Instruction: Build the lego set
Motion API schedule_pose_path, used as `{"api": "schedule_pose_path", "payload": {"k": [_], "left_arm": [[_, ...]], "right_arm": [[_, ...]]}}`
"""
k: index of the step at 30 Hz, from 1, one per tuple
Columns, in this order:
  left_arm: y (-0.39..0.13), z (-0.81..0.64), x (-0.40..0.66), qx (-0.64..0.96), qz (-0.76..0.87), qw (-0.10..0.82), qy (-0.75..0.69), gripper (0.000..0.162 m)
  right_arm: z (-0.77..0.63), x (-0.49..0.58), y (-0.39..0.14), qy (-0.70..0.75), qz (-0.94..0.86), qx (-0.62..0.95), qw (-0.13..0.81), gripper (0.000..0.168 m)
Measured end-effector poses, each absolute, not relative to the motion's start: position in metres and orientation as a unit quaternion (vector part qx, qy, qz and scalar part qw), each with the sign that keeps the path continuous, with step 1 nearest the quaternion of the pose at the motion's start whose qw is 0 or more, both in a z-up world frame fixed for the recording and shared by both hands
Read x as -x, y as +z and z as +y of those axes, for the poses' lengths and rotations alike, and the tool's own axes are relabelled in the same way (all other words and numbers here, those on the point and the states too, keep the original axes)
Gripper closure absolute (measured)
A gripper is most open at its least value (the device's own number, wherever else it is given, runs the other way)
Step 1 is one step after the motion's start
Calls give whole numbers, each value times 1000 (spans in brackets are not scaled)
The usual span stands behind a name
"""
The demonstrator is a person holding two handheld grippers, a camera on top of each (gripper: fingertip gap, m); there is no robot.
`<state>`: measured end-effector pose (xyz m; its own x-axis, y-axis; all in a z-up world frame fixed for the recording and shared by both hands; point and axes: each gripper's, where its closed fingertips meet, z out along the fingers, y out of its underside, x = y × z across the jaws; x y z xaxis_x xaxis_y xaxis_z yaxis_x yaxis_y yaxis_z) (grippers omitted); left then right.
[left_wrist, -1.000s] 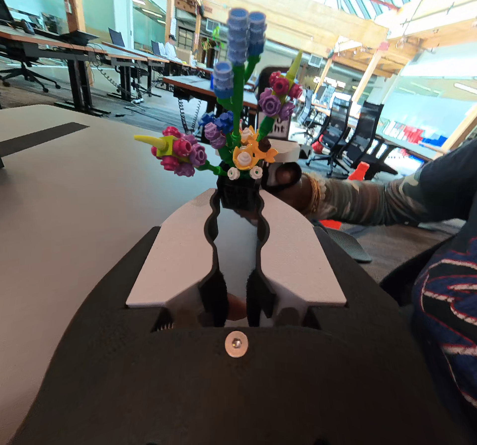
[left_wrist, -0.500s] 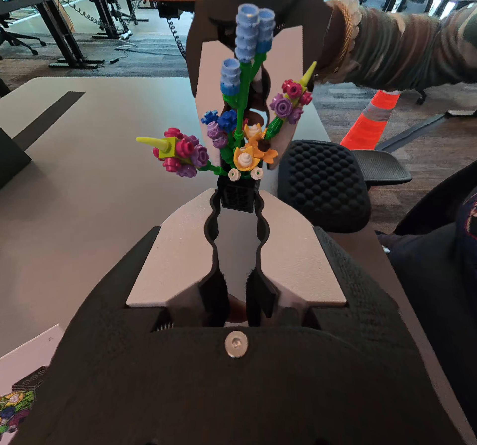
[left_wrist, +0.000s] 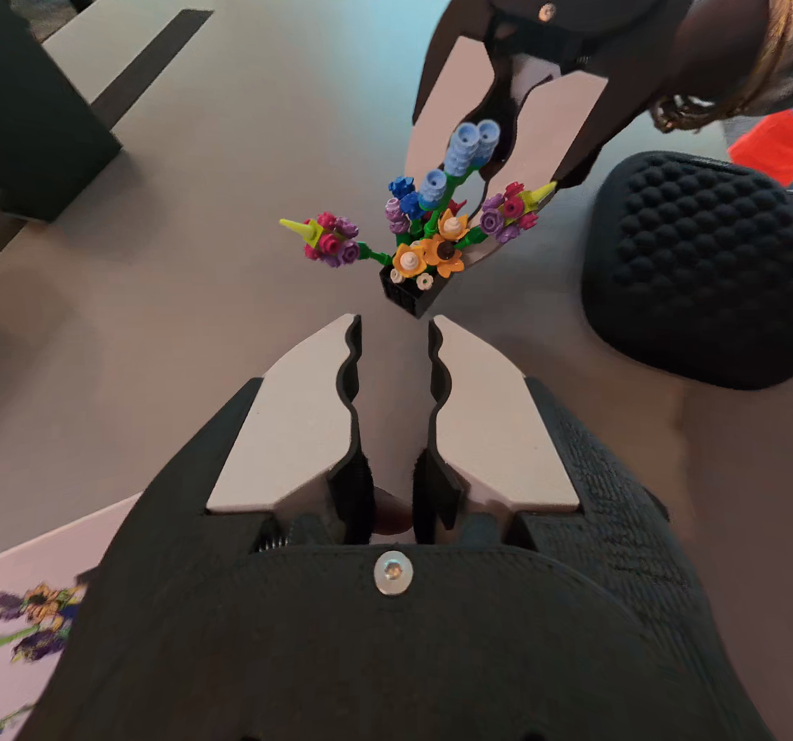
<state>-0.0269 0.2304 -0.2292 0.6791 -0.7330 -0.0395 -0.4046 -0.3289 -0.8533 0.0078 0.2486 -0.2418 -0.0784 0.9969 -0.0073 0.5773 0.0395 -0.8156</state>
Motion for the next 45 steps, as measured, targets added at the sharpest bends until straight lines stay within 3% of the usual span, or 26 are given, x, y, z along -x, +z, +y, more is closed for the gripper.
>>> {"api": "schedule_pose_path", "payload": {"k": [7, 24, 33, 45], "left_arm": [[-222, 221, 41, 796, 340, 475, -158, 132], [-206, 176, 74, 807, 262, 508, -151, 129], [-208, 181, 131, 848, 137, 509, -58, 126], [-261, 201, 191, 913, 85, 396, 39, 129]], "right_arm": [[286, -11, -267, 288, -609, 652, 347, 142], [299, -20, -277, 286, -522, 732, 330, 142], [294, -26, -272, 293, -527, 728, 326, 126], [287, -55, -255, 266, -534, 726, 342, 101]]}}
